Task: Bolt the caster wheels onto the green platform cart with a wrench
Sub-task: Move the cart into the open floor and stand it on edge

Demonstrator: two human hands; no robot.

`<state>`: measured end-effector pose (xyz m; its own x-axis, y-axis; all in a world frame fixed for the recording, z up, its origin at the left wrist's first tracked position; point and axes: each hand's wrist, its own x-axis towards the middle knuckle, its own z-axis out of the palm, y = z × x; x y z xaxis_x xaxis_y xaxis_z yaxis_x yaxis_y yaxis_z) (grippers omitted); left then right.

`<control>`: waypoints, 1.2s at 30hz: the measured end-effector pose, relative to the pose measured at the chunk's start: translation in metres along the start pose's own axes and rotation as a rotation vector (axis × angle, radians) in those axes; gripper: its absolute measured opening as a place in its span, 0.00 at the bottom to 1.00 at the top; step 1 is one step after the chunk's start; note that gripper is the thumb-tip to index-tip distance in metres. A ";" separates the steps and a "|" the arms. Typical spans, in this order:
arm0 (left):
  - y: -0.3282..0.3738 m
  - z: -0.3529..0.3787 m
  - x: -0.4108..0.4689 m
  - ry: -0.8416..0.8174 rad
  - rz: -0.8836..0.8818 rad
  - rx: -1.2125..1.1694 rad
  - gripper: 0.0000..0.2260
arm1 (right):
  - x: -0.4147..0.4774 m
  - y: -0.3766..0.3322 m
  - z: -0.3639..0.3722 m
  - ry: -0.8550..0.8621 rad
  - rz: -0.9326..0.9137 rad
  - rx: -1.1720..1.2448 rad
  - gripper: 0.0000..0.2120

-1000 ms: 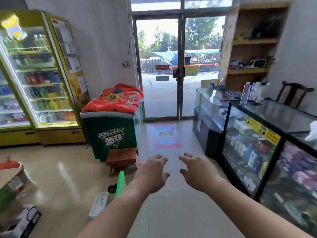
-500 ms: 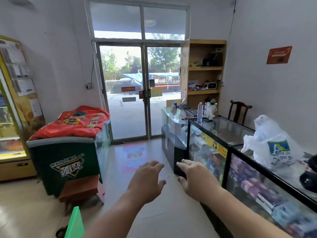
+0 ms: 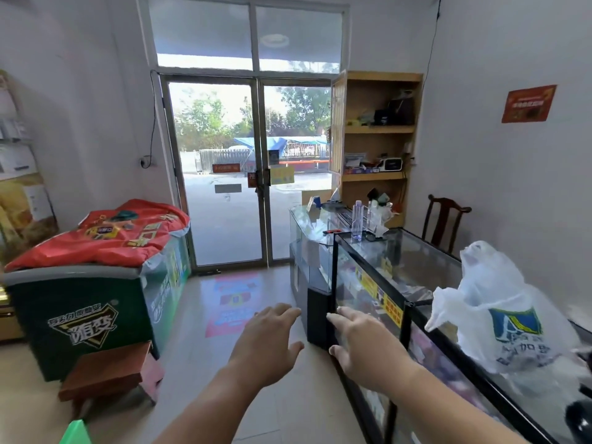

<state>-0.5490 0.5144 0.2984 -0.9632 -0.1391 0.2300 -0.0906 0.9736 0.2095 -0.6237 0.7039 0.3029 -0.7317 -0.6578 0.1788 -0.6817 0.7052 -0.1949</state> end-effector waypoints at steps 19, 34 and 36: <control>-0.142 0.072 0.305 -0.044 -0.148 0.000 0.29 | 0.349 0.103 0.068 -0.086 -0.118 0.068 0.30; -0.318 0.062 0.415 0.103 -0.663 0.115 0.30 | 0.655 0.030 0.139 -0.198 -0.613 0.174 0.28; -0.345 0.059 0.413 0.122 -0.736 0.124 0.30 | 0.681 0.006 0.152 -0.213 -0.685 0.182 0.28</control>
<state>-0.9305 0.1320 0.2651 -0.6088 -0.7733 0.1773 -0.7344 0.6339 0.2427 -1.1261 0.2198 0.2770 -0.1133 -0.9850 0.1303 -0.9607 0.0752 -0.2672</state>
